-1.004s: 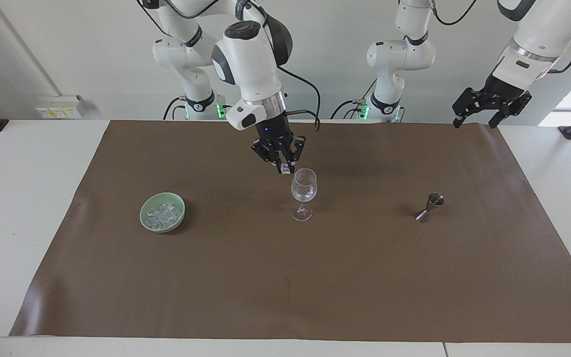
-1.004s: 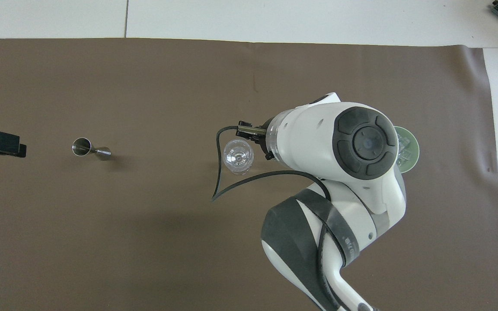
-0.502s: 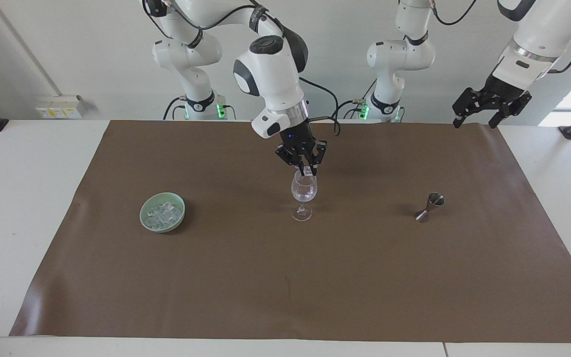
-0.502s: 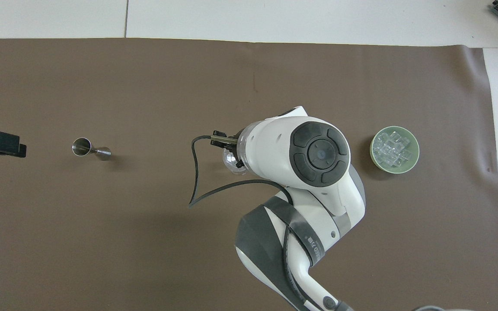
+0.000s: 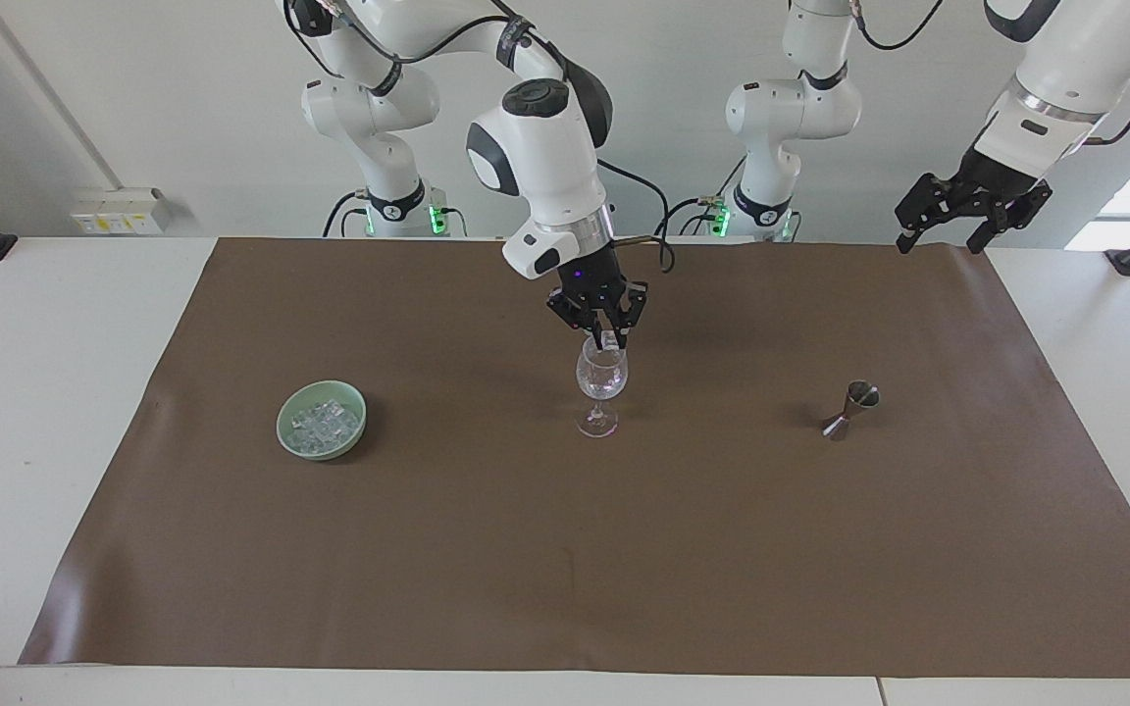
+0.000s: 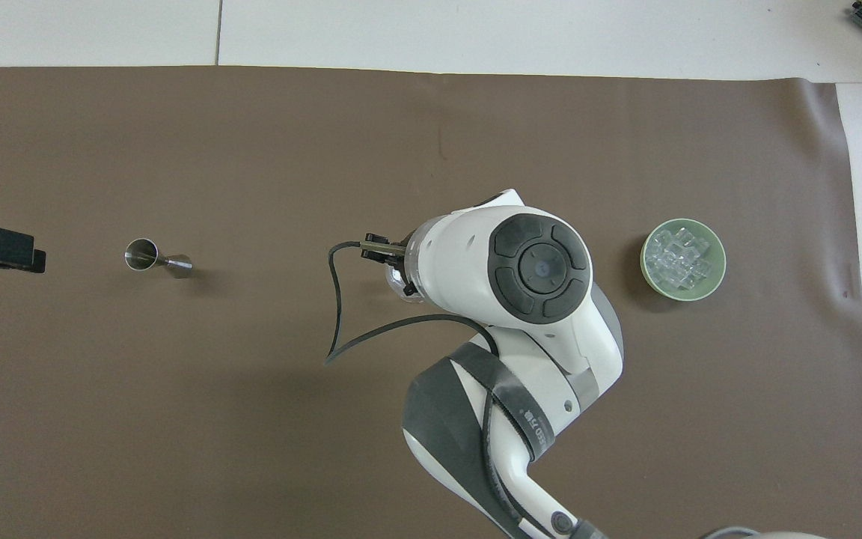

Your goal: Pour wine and add ice with both arms

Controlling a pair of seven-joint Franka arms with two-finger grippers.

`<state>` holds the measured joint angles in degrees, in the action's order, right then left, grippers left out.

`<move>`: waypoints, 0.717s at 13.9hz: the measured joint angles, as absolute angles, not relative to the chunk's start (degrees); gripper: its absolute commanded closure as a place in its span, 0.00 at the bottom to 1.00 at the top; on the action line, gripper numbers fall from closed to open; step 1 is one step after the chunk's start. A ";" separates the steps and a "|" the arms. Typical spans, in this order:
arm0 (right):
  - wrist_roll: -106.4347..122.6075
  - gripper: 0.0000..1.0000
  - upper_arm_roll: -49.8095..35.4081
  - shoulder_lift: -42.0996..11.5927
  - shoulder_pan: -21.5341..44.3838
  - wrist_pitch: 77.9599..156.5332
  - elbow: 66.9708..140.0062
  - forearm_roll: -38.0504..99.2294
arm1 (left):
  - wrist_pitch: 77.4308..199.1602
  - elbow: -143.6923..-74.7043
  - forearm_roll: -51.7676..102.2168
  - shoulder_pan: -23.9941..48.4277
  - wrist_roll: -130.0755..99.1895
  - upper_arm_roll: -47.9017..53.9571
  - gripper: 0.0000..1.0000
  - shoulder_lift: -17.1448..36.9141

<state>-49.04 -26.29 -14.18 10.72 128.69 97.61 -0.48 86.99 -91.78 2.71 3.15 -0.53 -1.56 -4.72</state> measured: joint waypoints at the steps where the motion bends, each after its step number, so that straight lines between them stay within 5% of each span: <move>1: -49.05 1.00 -26.26 -14.18 10.72 128.68 97.61 -0.58 | 86.99 -91.78 2.71 3.15 -0.53 -1.56 0.00 -4.72; 4: -49.04 0.99 -26.23 -14.20 10.72 128.56 97.75 -0.72 | 86.99 -91.78 2.71 3.15 -0.53 -1.56 0.00 -4.72; 6: -49.04 0.90 -26.22 -14.23 10.71 128.55 97.89 -0.74 | 86.99 -91.78 2.71 3.15 -0.53 -1.56 0.00 -4.72; 10: -49.04 0.59 -26.21 -14.23 10.70 128.55 97.91 -0.75 | 86.99 -91.78 2.71 3.15 -0.53 -1.56 0.00 -4.72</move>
